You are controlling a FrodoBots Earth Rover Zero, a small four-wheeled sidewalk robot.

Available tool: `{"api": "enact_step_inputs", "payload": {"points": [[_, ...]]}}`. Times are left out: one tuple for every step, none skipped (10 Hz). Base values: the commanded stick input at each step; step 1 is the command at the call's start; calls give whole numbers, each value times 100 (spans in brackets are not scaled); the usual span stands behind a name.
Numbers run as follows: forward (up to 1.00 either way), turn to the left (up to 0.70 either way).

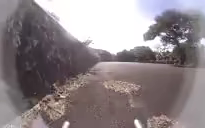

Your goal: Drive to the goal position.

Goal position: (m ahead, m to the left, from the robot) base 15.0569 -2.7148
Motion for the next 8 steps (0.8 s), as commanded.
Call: {"api": "enact_step_inputs", "payload": {"points": [[70, 0], [70, 0], [70, 0], [70, 0], [70, 0], [70, -20], [70, -25], [70, -31]]}}
